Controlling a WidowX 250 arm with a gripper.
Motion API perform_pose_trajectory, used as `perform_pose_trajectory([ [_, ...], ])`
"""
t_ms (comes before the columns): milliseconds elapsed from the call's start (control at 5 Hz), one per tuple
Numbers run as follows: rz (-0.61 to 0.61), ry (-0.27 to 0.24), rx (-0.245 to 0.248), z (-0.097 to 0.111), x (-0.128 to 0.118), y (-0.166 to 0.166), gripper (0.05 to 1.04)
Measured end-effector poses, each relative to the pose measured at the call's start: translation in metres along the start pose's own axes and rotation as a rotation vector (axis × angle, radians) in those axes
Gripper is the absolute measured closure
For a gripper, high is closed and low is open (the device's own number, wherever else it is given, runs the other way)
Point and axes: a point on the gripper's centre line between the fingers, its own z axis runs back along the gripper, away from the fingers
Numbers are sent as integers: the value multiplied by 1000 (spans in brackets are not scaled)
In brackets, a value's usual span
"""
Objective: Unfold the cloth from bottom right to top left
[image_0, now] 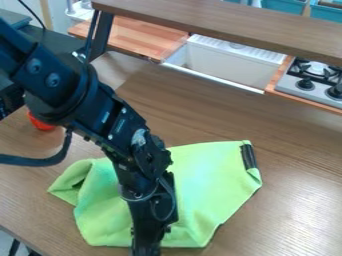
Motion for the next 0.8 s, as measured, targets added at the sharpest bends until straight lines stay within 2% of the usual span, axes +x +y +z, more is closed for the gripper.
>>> perform_pose_trajectory([
  [200, -3, 0, 0, 0, 0, 0, 715],
  [400, -8, -1, -1, 0, 0, 0, 926],
  [600, -7, 0, -9, 0, 0, -1, 1014],
  [800, -1, -18, -38, 9, 1, -5, 1025],
])
